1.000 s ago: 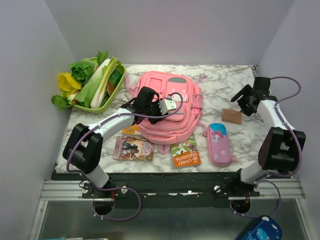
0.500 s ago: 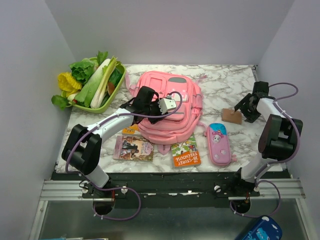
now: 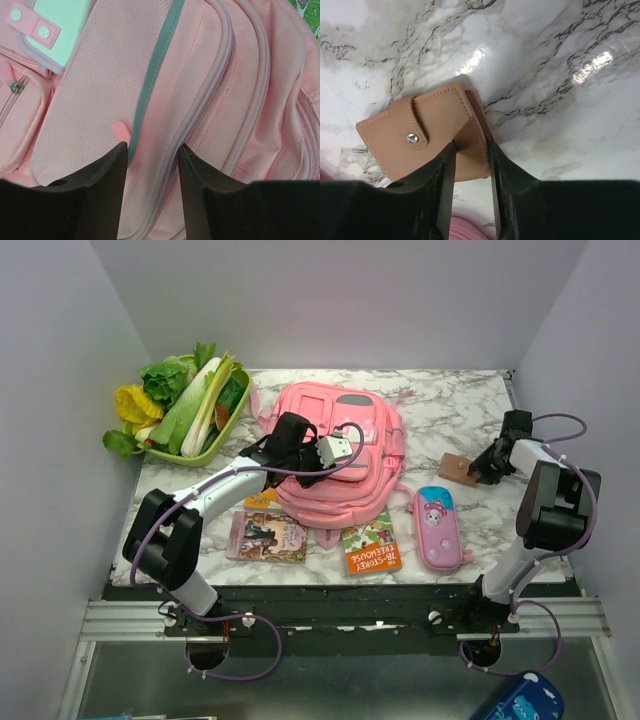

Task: Pack the student bag
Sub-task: Pick up the personal item from the center of the board.

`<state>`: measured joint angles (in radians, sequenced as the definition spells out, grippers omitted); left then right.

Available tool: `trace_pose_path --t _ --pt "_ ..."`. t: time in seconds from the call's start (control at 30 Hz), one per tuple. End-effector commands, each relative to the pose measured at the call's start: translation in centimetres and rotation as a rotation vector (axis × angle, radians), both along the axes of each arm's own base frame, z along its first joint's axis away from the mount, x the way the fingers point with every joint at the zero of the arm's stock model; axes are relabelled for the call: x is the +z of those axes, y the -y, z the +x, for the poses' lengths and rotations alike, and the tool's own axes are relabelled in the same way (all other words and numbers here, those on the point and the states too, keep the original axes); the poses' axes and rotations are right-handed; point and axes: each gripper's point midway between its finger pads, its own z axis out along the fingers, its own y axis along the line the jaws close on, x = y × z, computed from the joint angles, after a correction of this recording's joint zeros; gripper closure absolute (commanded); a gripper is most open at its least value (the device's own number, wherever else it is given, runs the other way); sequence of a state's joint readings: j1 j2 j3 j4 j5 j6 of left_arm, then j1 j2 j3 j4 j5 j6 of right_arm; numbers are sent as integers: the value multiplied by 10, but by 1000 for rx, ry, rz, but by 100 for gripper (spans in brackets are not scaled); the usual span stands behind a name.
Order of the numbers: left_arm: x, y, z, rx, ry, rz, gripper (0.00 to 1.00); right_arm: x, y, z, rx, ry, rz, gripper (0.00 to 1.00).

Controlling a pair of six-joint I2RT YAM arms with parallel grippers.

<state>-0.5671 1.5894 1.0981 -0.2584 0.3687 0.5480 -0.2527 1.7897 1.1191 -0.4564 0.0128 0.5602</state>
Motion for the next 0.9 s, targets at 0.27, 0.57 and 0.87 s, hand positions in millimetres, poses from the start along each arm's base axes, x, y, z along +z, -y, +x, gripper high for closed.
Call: trace_pose_path --t 0.27,0.57,0.87 --pt "32 3 0 9 43 -43 48 8 -41 -7 83 111 160 99" --pt "31 1 3 41 47 -41 48 76 -86 7 191 302 229 99" --pt "29 1 12 88 58 -47 49 141 -116 3 254 442 303 99"
